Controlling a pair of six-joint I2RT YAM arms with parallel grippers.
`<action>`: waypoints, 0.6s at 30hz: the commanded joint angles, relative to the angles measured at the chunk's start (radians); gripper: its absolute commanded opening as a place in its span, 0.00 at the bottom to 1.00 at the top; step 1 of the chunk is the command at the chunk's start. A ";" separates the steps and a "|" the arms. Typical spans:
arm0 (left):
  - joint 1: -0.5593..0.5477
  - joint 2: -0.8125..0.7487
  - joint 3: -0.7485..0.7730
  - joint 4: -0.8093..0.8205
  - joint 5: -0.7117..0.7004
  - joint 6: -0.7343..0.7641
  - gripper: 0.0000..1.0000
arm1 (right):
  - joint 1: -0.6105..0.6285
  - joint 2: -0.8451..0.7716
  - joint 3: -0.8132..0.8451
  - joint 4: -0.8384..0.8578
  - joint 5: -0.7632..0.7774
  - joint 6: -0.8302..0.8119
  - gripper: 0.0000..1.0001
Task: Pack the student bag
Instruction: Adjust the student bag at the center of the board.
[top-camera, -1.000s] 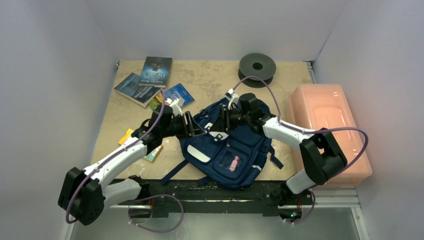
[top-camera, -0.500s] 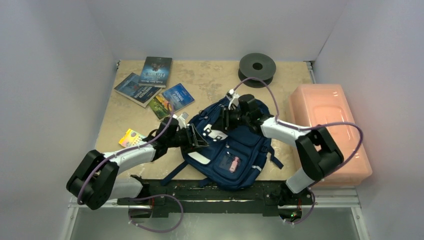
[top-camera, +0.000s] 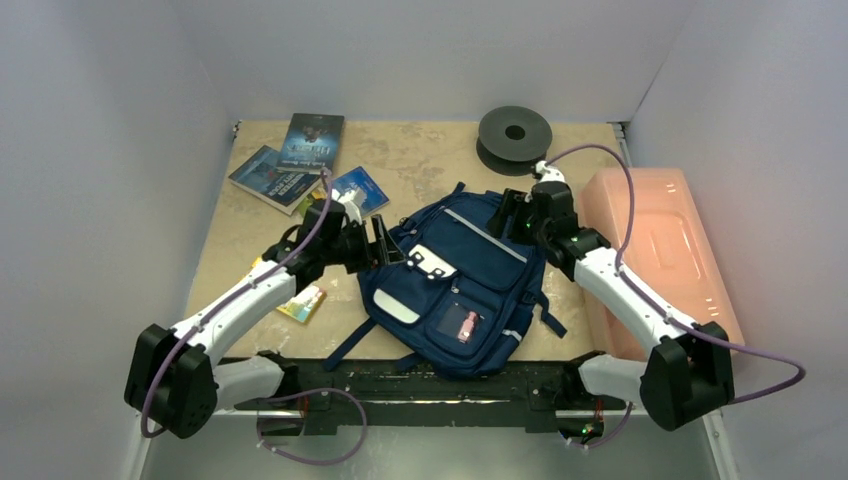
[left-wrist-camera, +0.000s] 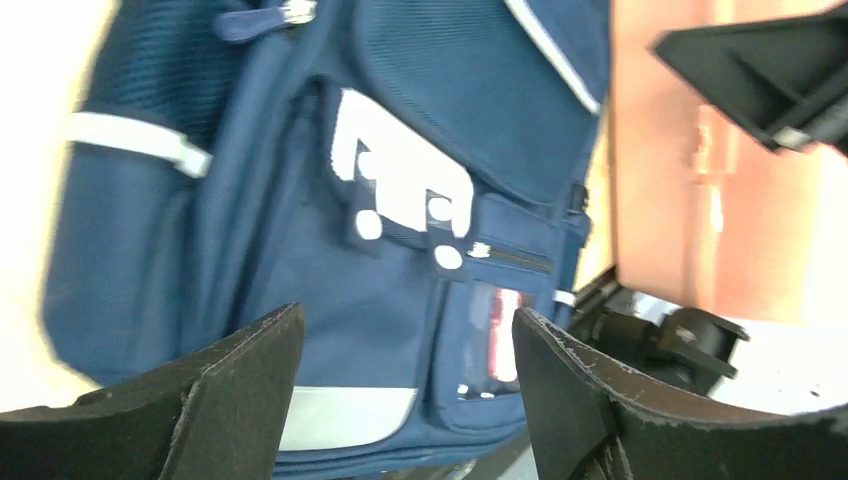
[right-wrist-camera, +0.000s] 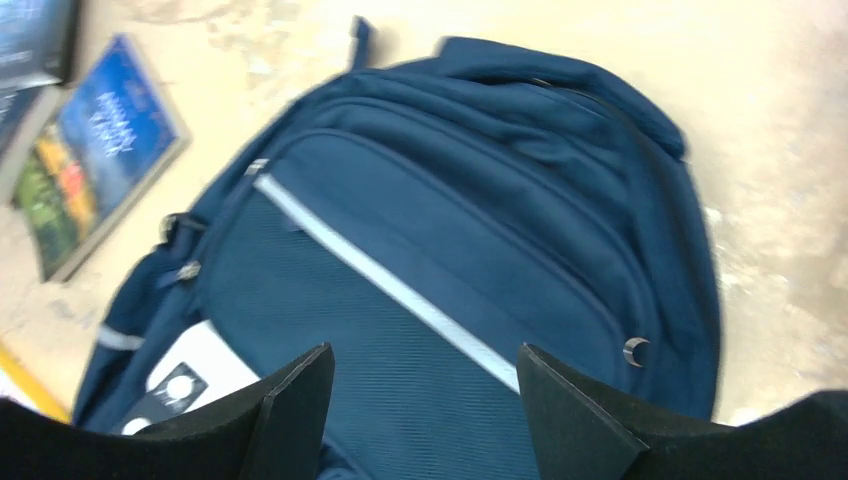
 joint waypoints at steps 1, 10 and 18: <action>-0.085 0.020 0.053 0.079 0.101 -0.094 0.75 | -0.069 0.021 -0.043 -0.020 -0.009 0.024 0.71; -0.254 0.230 0.030 0.181 -0.049 -0.329 0.74 | -0.072 0.160 -0.058 0.056 -0.026 -0.075 0.71; -0.114 0.437 0.130 -0.004 -0.134 -0.140 0.74 | 0.031 0.191 -0.220 0.131 -0.128 0.009 0.65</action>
